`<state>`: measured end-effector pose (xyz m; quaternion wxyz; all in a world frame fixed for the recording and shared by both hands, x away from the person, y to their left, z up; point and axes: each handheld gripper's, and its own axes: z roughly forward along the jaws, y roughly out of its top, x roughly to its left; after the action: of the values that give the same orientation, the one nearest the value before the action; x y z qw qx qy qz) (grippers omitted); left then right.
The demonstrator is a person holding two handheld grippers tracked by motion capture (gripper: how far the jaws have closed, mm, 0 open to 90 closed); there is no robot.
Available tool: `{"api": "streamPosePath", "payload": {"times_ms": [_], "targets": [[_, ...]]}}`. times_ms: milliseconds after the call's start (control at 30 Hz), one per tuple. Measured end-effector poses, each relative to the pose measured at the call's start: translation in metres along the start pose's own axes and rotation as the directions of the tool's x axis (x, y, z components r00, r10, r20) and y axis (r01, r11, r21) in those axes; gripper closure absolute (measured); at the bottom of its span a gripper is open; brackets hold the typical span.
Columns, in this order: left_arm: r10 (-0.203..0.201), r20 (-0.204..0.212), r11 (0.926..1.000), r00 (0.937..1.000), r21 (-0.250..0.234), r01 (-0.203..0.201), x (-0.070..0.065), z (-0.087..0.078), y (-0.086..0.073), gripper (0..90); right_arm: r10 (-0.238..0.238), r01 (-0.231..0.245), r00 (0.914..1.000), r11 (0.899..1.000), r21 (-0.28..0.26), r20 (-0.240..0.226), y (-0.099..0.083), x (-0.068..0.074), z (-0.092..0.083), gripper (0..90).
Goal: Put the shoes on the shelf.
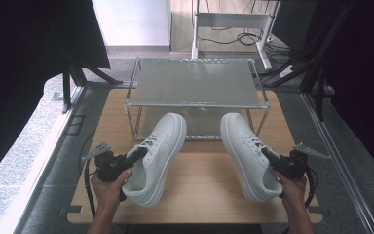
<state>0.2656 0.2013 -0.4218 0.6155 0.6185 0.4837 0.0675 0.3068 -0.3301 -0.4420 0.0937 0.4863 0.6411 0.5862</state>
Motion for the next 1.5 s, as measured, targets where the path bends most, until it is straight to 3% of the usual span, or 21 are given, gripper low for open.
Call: {"api": "streamPosePath", "payload": {"times_ms": [367, 800, 900, 1133, 1367, 1500], "targets": [[-0.002, 0.011, 0.9996, 0.9999, -0.028, 0.003, -0.003, -0.004, 0.004, 83.7, 0.014, -0.015, 0.9991, 0.999, -0.028, -0.040, 0.003, 0.006, 0.001, 86.3], [-0.015, 0.027, 0.9986, 0.9995, -0.051, 0.017, -0.003, -0.008, 0.014, 83.8, 0.017, -0.020, 0.9982, 0.999, -0.046, -0.057, 0.009, 0.013, 0.003, 86.4], [-0.034, 0.056, 0.9974, 0.9978, -0.062, 0.037, -0.002, -0.009, 0.021, 83.9, 0.018, -0.021, 0.9980, 0.998, -0.055, -0.061, 0.015, 0.014, 0.003, 86.3], [-0.013, 0.044, 0.9978, 0.9990, -0.065, 0.016, -0.005, -0.004, 0.030, 83.9, 0.022, -0.029, 0.9960, 0.996, -0.081, -0.087, 0.026, 0.020, 0.005, 86.4], [-0.031, 0.060, 0.9961, 0.9978, -0.080, 0.036, -0.003, 0.006, 0.041, 83.9, 0.004, -0.016, 0.9933, 0.995, -0.097, -0.116, 0.044, 0.031, 0.011, 86.4], [-0.035, 0.078, 0.9952, 0.9963, -0.088, 0.042, -0.003, 0.008, 0.051, 83.9, -0.020, 0.009, 0.9937, 0.995, -0.097, -0.110, 0.055, 0.036, 0.011, 86.4]]}}
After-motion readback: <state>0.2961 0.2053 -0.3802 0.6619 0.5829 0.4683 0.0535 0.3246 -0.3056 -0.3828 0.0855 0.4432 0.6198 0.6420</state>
